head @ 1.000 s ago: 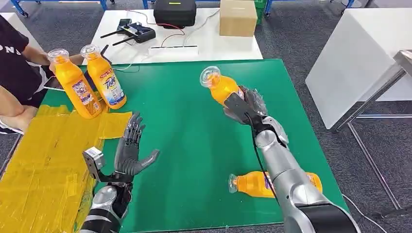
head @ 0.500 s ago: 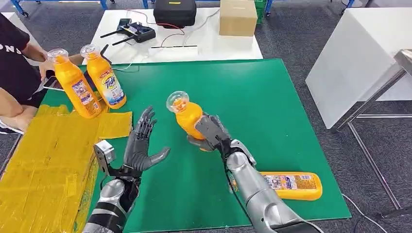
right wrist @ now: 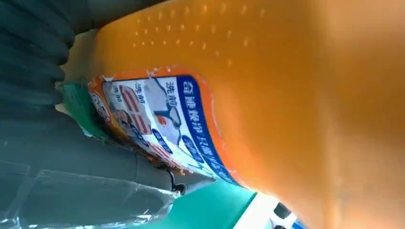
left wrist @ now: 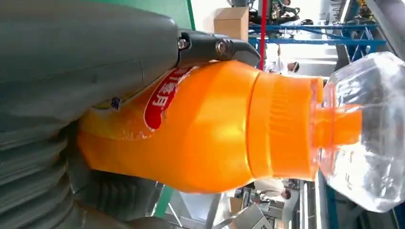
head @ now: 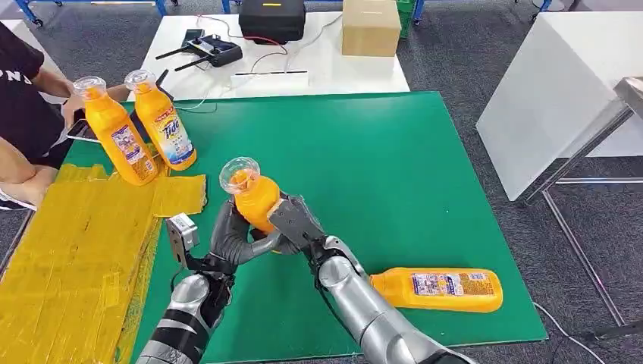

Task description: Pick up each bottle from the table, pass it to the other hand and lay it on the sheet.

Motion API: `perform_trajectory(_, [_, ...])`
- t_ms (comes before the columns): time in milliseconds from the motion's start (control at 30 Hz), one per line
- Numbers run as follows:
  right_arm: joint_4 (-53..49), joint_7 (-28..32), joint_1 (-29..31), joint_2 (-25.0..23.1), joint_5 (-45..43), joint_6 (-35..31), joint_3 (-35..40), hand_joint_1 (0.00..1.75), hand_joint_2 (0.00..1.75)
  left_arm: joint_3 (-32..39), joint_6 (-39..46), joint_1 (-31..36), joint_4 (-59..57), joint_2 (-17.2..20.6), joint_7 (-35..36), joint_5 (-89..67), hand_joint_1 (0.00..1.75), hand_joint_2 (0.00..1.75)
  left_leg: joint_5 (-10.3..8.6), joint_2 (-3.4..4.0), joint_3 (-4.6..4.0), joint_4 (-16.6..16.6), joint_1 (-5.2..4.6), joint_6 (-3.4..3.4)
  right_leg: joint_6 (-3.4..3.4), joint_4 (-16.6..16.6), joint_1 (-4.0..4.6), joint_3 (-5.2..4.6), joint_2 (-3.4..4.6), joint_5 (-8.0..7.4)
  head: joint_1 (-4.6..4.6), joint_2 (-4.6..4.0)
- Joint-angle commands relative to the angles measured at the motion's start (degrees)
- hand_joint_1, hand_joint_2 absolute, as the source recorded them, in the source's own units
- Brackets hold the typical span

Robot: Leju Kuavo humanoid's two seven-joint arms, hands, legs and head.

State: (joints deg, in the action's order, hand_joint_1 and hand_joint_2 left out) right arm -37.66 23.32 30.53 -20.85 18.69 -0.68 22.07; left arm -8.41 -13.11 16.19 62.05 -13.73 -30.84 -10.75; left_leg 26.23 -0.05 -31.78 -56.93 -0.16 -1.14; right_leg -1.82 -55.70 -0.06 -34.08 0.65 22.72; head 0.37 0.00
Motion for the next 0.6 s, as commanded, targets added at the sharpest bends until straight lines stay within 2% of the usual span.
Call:
perform_trajectory(33, [4.1,-1.6,5.7,0.9,-3.4,-5.2,10.6,1.75,1.75,-6.2,-0.3,3.4,-4.1,-0.5,0.8,-1.7,0.0,1.75,0.05,-0.07,0.06,-0.1,0.04,0.08,0.01,0.0,0.04,0.09,-0.12,0.07,0.02,0.0])
perform_trajectory(233, [4.9,-2.3,6.2,0.9,-6.8,-6.1,16.8,1.75,1.75,-7.8,0.5,4.5,-5.3,-1.1,1.3,-1.5,0.0,1.75,0.04,-0.09,0.08,0.0,0.02,0.05,-0.01,0.0,0.01,0.11,-0.13,0.07,0.02,0.0])
perform_trajectory(433, [6.1,-2.4,6.3,0.9,-7.2,-5.7,19.1,1.75,1.75,-7.0,0.6,4.6,-5.2,-1.1,1.1,-0.3,0.0,1.75,0.03,-0.08,0.04,0.0,0.0,0.05,0.0,0.0,0.0,0.05,-0.11,0.06,0.02,0.0])
perform_trajectory(467, [6.1,-2.4,6.2,0.9,-7.2,-5.7,19.5,1.75,1.75,-6.7,0.7,4.6,-5.2,-1.1,1.1,0.0,1.61,1.75,0.14,-0.12,0.19,-0.1,0.05,0.11,0.01,-0.1,0.05,0.23,-0.2,0.18,0.02,0.0])
perform_trajectory(500, [6.4,-2.6,5.9,0.9,-7.6,-6.1,20.6,1.75,1.75,-6.0,0.9,4.6,-4.8,-1.3,1.3,0.7,1.75,1.75,0.1,-0.08,0.15,-0.1,0.04,0.09,0.01,-0.1,0.04,0.18,-0.15,0.13,0.0,0.0])
perform_trajectory(600, [6.9,-2.3,5.6,0.9,-8.1,-6.3,21.5,1.75,1.75,-5.7,1.2,4.5,-4.1,-1.4,1.3,1.2,1.75,1.75,0.04,-0.07,0.09,0.0,0.03,0.06,0.0,0.0,0.03,0.11,-0.12,0.07,0.0,0.0])
